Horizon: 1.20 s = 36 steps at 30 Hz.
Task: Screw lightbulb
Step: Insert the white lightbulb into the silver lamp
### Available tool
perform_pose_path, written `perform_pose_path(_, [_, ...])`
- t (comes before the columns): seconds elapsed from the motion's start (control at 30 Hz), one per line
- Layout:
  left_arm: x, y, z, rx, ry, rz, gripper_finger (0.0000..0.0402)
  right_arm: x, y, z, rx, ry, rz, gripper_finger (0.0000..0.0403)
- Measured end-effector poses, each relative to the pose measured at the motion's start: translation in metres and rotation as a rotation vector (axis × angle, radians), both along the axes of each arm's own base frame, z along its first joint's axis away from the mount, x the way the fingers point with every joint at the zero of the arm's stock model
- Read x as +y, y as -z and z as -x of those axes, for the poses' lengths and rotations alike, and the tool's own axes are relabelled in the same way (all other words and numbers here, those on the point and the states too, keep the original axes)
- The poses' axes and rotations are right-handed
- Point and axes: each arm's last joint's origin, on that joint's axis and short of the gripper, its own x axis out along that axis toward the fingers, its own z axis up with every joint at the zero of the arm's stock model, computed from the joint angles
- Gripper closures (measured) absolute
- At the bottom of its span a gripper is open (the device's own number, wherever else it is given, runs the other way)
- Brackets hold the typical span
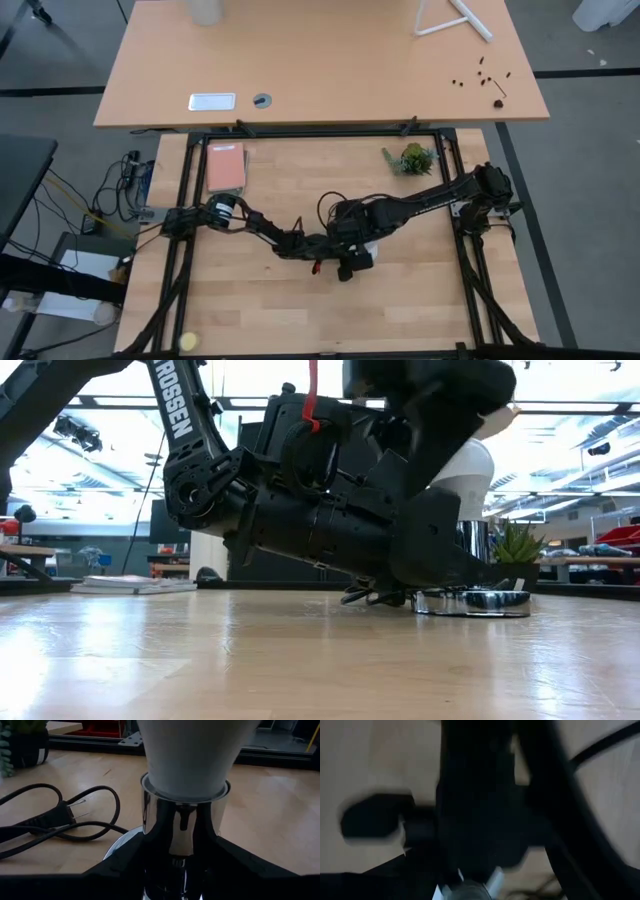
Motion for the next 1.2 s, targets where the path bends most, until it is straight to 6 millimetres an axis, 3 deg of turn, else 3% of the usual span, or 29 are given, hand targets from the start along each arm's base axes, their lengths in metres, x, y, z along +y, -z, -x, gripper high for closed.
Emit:
perform_pose_path(0.2, [-0.001,0.000,0.000,0.004,0.005,0.001,0.0206,0.002,-0.015,0.004,0.042,0.124,-0.049,0.0057])
perform_pose_path(0.37, [-0.001,0.000,0.000,0.004,0.005,-0.001,0.0206,0.006,-0.045,0.006,0.061,0.152,-0.122,0.0057])
perform_pose_path(0.53, [-0.001,0.000,0.000,0.004,0.005,-0.001,0.0206,0.019,-0.066,0.020,0.131,0.162,-0.089,0.0057])
perform_pose_path(0.83, [-0.001,0.000,0.000,0.004,0.005,0.000,0.0206,0.036,-0.062,0.049,0.239,0.257,0.046,0.0057])
perform_pose_path(1.03, [-0.001,0.000,0.000,0.004,0.005,0.000,0.0206,0.034,-0.081,0.088,0.049,0.359,0.061,0.0057])
perform_pose_path(1.2, [-0.001,0.000,0.000,0.004,0.005,0.000,0.0206,0.029,-0.065,0.131,-0.140,0.458,-0.016,0.0057])
